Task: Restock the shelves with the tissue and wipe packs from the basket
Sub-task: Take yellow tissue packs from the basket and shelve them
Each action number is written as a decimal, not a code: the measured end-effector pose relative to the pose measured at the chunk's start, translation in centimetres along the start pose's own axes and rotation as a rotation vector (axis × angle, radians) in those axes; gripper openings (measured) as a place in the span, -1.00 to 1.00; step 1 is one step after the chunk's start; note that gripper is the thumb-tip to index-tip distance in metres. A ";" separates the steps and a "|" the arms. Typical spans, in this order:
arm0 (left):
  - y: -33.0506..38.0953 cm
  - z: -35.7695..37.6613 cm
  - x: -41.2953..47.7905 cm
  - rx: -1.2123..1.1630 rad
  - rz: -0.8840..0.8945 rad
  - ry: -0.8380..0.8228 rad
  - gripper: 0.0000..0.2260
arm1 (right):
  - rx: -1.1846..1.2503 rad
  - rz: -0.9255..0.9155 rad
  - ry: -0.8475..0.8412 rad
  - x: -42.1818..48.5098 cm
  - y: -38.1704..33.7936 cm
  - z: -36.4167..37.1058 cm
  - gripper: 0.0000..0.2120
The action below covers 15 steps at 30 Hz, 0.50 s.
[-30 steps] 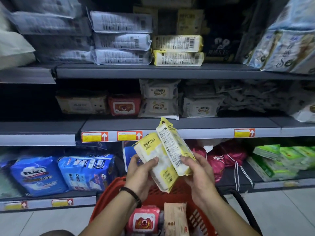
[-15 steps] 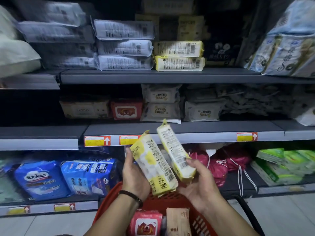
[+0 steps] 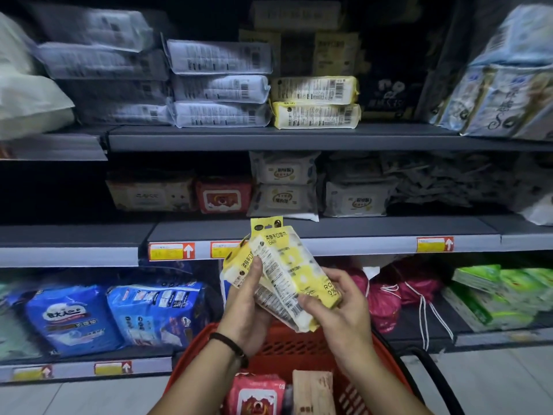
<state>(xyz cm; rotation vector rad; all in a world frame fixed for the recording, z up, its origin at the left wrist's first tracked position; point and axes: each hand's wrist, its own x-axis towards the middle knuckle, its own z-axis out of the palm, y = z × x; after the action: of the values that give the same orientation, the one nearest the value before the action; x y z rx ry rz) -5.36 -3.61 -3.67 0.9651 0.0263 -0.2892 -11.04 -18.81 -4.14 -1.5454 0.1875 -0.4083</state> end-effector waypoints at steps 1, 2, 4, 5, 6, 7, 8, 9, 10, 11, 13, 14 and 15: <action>0.0 -0.2 0.0 -0.031 -0.013 -0.011 -0.45 | -0.030 -0.015 -0.019 -0.1 -0.1 -0.1 -0.51; -0.1 -0.2 0.1 -0.054 -0.029 -0.007 -0.46 | -0.066 -0.023 -0.041 -0.1 -0.2 -0.2 -0.52; -0.2 -0.2 -0.1 -0.064 -0.055 0.006 -0.46 | -0.134 -0.029 -0.110 0.0 -0.4 -0.3 -0.50; -0.2 0.0 -0.3 -0.060 -0.057 0.013 -0.47 | -0.160 -0.019 -0.138 0.2 -0.2 -0.4 -0.47; -0.2 0.0 -0.4 -0.058 -0.051 0.025 -0.48 | -0.171 -0.002 -0.155 0.2 -0.1 -0.3 -0.44; -0.3 -0.1 -0.4 -0.062 -0.044 0.045 -0.49 | -0.169 0.013 -0.156 0.2 0.2 -0.3 -0.40; -0.5 -0.1 -0.3 -0.071 -0.041 0.068 -0.48 | -0.173 0.025 -0.155 0.1 0.5 -0.2 -0.37; -0.7 -0.2 -0.4 -0.080 -0.035 0.098 -0.46 | -0.181 0.024 -0.157 -0.1 0.6 0.1 -0.33; -0.7 -0.2 -0.4 -0.097 -0.024 0.130 -0.45 | -0.202 0.009 -0.152 -0.3 0.6 0.3 -0.27; -0.7 -0.1 -0.5 -0.118 -0.012 0.168 -0.43 | -0.233 -0.006 -0.146 -0.5 0.6 0.5 -0.20; -0.5 0.0 -0.7 -0.159 0.014 0.234 -0.46 | -0.195 -0.027 -0.148 -0.8 0.3 0.7 -0.04; -0.4 0.1 -0.8 -0.186 0.023 0.258 -0.47 | -0.129 -0.006 -0.150 -1.1 -0.1 0.9 0.05; -0.2 0.2 -0.9 -0.206 0.030 0.277 -0.46 | -0.065 0.022 -0.158 -1.6 -0.4 1.2 0.14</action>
<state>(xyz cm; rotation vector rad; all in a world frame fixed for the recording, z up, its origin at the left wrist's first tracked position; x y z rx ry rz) -6.26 -3.68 -3.58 0.7940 0.2899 -0.1205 -12.09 -17.10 -3.88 -1.6304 0.0956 -0.2637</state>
